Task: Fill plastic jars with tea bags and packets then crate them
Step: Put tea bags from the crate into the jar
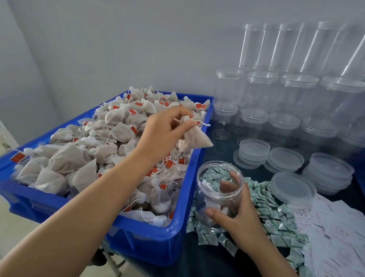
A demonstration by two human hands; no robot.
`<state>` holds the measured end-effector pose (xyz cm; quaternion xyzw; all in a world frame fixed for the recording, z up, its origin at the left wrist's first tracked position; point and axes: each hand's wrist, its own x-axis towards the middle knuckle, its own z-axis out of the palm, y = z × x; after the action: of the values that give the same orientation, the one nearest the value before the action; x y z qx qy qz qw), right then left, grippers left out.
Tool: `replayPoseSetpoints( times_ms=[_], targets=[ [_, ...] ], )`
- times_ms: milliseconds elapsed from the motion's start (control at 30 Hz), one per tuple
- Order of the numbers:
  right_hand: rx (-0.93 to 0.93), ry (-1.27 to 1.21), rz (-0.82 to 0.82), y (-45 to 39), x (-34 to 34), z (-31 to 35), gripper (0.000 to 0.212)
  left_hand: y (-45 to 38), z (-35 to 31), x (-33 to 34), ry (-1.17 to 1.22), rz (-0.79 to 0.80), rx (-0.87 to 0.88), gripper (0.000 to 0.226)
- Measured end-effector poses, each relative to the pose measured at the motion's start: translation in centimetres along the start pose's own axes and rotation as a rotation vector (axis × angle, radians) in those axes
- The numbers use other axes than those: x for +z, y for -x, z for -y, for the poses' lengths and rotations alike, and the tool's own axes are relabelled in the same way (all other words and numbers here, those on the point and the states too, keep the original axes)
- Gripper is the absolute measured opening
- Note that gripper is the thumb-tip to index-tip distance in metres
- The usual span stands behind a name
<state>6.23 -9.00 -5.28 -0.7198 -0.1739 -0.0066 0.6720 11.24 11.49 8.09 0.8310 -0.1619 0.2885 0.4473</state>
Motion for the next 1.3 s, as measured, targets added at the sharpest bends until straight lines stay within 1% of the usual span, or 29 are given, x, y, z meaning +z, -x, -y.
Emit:
replayPoseSetpoints(
  times_ms=[67, 133, 233, 367, 533, 600, 700, 767, 833, 900, 933, 1033, 1133, 1233, 1300],
  targets=[
    [0.008, 0.005, -0.002, 0.0, 0.0, 0.0, 0.088, 0.3, -0.9, 0.5, 0.089, 0.013, 0.060, 0.018],
    [0.018, 0.008, -0.007, 0.0, 0.0, 0.0, 0.089, 0.6, -1.5, 1.0, 0.135, 0.081, 0.079, 0.021],
    [0.031, 0.026, -0.015, 0.0, -0.1, -0.1, 0.089, 1.2, -1.6, 1.9, 0.123, 0.233, 0.089, 0.015],
    [0.017, 0.024, -0.015, -0.2, -0.2, -0.5, 0.088, 1.8, -1.6, 2.7, 0.204, 0.391, 0.073, 0.018],
    [-0.002, -0.004, -0.003, -0.4, -0.1, -0.6, 0.085, 2.3, -1.8, 3.3, 0.205, 0.537, 0.065, 0.016],
    [0.007, -0.028, 0.000, -0.4, -0.2, -0.7, 0.089, 2.4, -1.8, 3.4, 0.191, 0.575, 0.078, 0.018],
    [0.020, -0.036, 0.015, -0.3, -0.3, -0.7, 0.103, 2.5, -1.9, 3.4, 0.198, 0.623, 0.089, 0.021],
    [0.026, -0.022, 0.014, -0.2, -0.3, -0.6, 0.102, 2.5, -2.0, 3.5, 0.174, 0.669, 0.115, 0.024],
    [0.030, -0.026, 0.006, -0.2, -0.3, -0.6, 0.091, 2.5, -2.2, 3.5, 0.141, 0.698, 0.139, 0.027],
    [0.029, -0.026, 0.008, -0.1, -0.3, -0.7, 0.080, 2.5, -2.1, 3.4, 0.108, 0.699, 0.161, 0.025],
    [0.032, -0.031, 0.008, -0.1, -0.3, -0.8, 0.080, 2.5, -2.0, 3.4, 0.073, 0.691, 0.187, 0.022],
    [0.054, -0.046, 0.003, -0.2, -0.2, -0.8, 0.089, 2.4, -1.7, 3.2, -0.078, 0.665, 0.220, 0.022],
    [0.037, -0.042, 0.006, -0.2, -0.1, -0.7, 0.089, 2.1, -1.4, 3.1, -0.205, 0.670, 0.268, 0.022],
    [0.038, -0.024, 0.002, -0.2, 0.0, -0.5, 0.087, 2.0, -1.4, 3.2, -0.224, 0.673, 0.334, 0.018],
    [0.044, -0.008, 0.010, -0.1, 0.0, -0.5, 0.091, 1.9, -1.3, 3.3, -0.250, 0.710, 0.338, 0.014]
  ],
)
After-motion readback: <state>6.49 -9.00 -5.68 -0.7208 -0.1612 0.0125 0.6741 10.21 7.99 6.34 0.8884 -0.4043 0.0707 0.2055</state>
